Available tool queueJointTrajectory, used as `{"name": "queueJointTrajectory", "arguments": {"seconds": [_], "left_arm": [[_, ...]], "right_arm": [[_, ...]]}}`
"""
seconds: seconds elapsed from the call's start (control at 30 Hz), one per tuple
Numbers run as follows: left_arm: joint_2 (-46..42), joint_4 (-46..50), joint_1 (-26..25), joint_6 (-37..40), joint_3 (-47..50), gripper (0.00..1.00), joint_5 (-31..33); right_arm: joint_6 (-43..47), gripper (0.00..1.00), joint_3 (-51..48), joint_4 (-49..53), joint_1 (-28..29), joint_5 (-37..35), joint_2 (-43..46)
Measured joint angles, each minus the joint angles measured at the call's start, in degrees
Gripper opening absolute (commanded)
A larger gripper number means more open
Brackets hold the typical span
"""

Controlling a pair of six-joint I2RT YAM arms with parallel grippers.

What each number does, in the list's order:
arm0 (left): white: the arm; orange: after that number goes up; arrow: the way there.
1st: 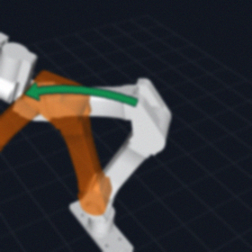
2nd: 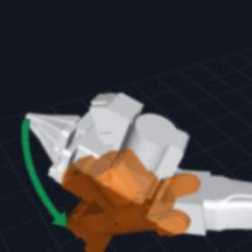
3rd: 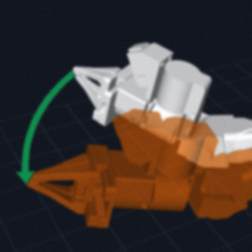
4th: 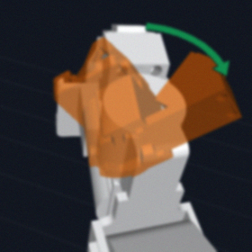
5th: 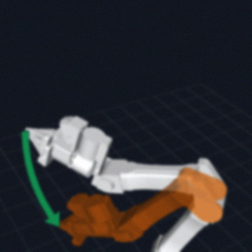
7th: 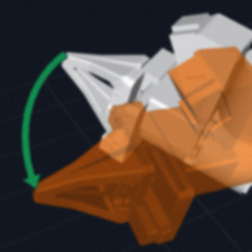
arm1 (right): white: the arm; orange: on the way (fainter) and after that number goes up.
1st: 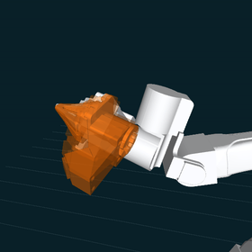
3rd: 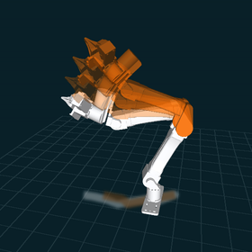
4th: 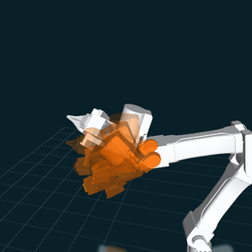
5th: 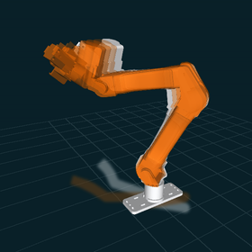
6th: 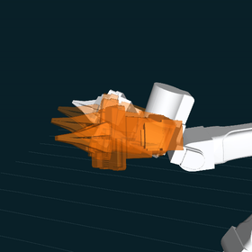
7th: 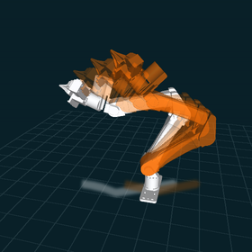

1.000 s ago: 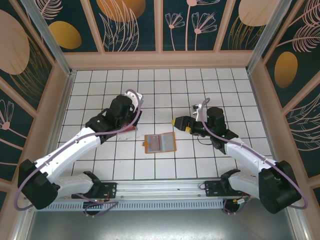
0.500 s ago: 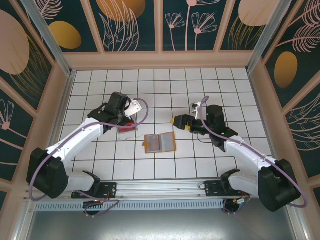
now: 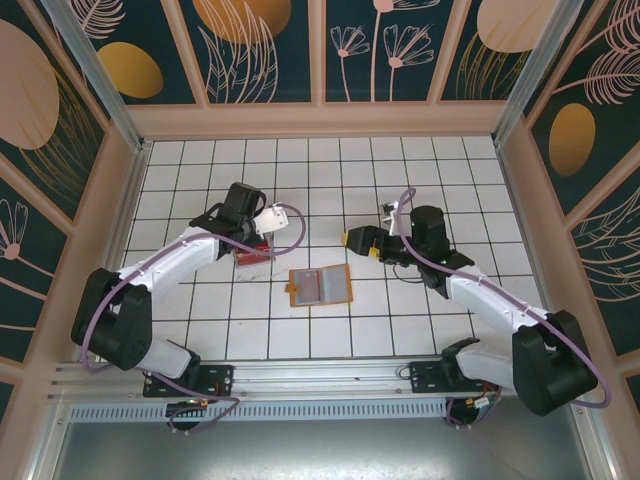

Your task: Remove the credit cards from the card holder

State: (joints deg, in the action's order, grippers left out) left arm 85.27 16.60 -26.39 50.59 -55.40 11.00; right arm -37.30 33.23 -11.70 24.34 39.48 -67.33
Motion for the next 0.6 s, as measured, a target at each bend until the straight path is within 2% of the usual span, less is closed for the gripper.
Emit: {"name": "queueJointTrajectory", "arguments": {"seconds": [0.3,0.37,0.4,0.43,0.6], "left_arm": [[1.0,-2.3,0.9,1.0,1.4,0.01,0.0],[1.5,-3.3,1.0,1.3,1.6,0.07,0.4],[1.9,-4.0,1.1,1.5,1.7,0.16,0.8],[2.1,-4.5,1.2,1.8,1.9,0.21,1.2],[3.1,-6.4,2.1,1.8,2.1,0.23,2.3]], "right_arm": [[0.9,0.99,0.2,0.2,-1.5,0.4,-1.5],[1.0,0.99,0.2,0.2,-1.6,0.7,-2.0],[1.0,0.99,0.2,0.2,-1.7,0.9,-2.3],[1.0,0.99,0.3,0.2,-1.8,0.9,-2.6],[1.0,0.99,0.5,0.1,-1.9,1.1,-3.3]]}}
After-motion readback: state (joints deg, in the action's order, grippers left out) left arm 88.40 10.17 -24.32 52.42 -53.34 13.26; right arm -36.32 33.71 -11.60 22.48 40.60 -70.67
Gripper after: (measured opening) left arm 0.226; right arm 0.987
